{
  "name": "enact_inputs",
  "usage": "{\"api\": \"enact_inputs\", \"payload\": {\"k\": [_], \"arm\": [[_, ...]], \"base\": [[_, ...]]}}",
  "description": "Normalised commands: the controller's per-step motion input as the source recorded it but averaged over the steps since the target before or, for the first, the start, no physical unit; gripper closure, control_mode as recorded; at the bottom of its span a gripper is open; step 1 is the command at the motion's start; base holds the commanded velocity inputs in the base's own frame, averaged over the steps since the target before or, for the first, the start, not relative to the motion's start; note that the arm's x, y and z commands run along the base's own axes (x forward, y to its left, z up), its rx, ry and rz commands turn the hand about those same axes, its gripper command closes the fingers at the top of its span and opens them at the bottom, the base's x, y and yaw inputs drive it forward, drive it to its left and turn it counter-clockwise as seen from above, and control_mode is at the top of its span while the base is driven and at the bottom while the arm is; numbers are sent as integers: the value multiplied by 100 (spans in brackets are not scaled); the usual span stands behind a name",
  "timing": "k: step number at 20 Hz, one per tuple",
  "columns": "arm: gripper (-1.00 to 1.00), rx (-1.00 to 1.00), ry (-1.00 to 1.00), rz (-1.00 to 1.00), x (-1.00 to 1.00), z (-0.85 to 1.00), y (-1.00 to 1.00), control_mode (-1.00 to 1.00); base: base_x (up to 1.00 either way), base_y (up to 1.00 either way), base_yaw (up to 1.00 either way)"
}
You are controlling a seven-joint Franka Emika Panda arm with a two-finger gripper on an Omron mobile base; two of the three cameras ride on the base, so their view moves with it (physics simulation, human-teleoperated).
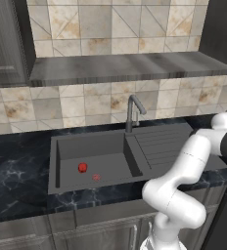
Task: Pick up all produce items and place them in the sink. Turn on the sink faucet to wash them. Then turn the sink off and put them in the tray.
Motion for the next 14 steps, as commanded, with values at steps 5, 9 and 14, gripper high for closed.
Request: {"api": "enact_inputs", "payload": {"k": [5,9,14], "arm": [[100,0,0,1,0,-19,0,-100],[100,1,0,2,2,-13,0,-100],[-100,1,0,2,1,-8,0,-100]], "base": [[0,0,0],[0,0,0],[0,0,0]]}}
